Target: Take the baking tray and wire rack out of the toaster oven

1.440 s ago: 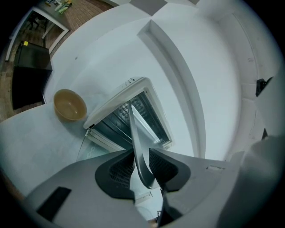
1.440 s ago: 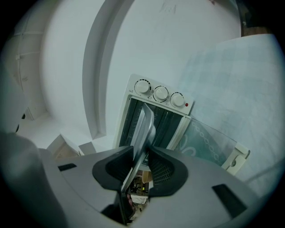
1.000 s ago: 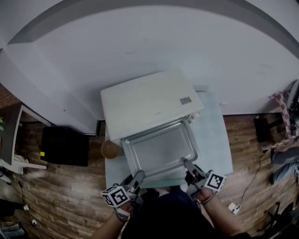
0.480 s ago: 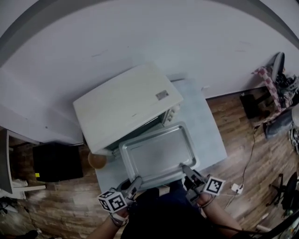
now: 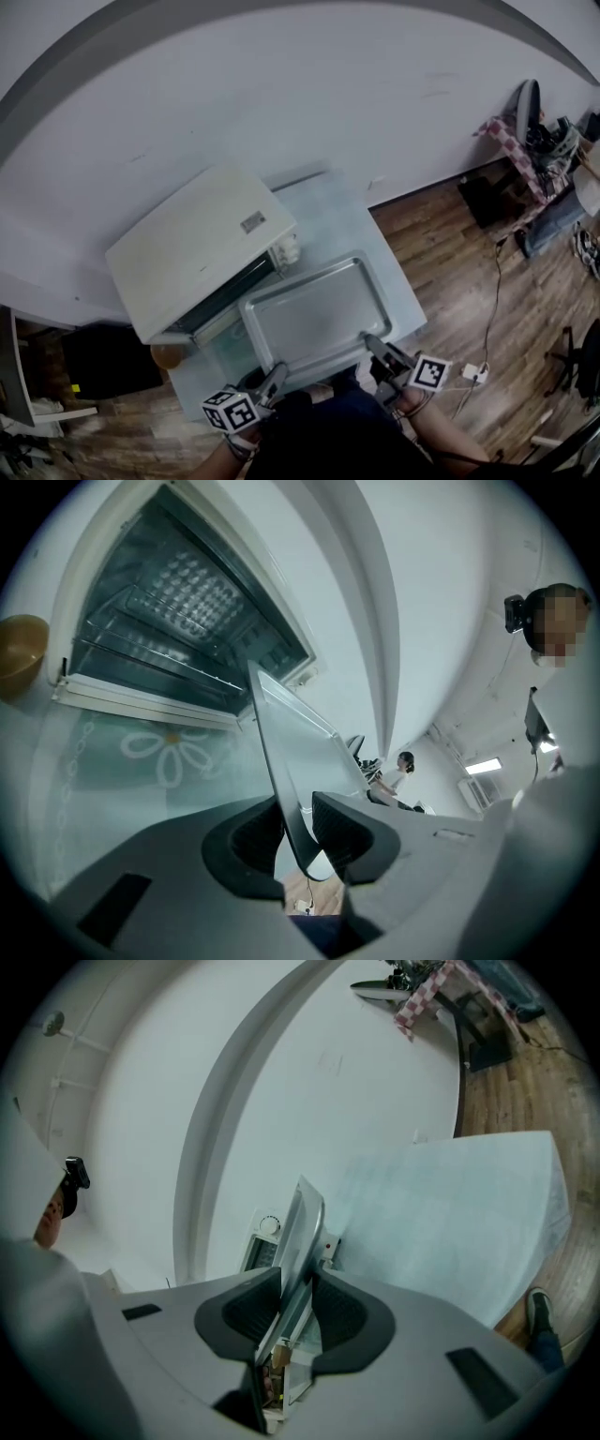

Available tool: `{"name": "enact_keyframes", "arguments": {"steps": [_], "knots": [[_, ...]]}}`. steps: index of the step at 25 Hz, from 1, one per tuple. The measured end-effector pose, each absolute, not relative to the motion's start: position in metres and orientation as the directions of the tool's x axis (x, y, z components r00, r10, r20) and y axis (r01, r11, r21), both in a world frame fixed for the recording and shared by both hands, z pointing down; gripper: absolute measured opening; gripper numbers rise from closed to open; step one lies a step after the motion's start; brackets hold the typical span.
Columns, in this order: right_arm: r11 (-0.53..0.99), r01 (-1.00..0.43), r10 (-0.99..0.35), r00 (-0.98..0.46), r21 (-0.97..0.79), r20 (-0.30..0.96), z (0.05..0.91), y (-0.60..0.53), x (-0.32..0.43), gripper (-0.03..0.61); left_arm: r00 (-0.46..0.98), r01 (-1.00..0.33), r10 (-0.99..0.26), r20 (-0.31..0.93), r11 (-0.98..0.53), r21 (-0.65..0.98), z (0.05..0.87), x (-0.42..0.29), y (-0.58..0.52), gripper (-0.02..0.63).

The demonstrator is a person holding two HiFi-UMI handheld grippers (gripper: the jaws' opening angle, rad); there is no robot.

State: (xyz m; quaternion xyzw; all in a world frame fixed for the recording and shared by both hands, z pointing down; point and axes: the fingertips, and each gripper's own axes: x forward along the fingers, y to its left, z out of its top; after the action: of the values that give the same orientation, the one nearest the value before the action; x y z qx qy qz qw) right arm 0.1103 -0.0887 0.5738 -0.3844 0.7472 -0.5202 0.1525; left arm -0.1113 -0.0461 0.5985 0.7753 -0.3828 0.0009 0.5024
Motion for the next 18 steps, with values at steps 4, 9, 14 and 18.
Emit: {"name": "enact_keyframes", "arguments": {"steps": [4,9,14,18], "knots": [[0.162,-0.426,-0.759,-0.631,-0.89,0.163,0.573,-0.102,0.167,0.107,0.728,-0.587,-0.572,0.379,-0.232,0.776,0.598,-0.057,-0.066,0.094],[0.171,-0.451,-0.769,-0.617,-0.876,0.167,0.575,-0.126,0.233,0.109,0.747,-0.578,-0.54,0.389,-0.238,0.781,0.606,0.009,-0.089,0.095],[0.202,-0.461,-0.747,-0.643,-0.864,0.168,0.586,-0.149,0.282,0.11,0.757,-0.578,-0.493,0.429,-0.198,0.792,0.632,0.063,-0.098,0.1],[0.199,-0.48,-0.718,-0.665,-0.855,0.206,0.612,-0.161,0.32,0.11,0.744,-0.593,-0.482,0.462,-0.157,0.79,0.646,0.1,-0.104,0.1]]}}
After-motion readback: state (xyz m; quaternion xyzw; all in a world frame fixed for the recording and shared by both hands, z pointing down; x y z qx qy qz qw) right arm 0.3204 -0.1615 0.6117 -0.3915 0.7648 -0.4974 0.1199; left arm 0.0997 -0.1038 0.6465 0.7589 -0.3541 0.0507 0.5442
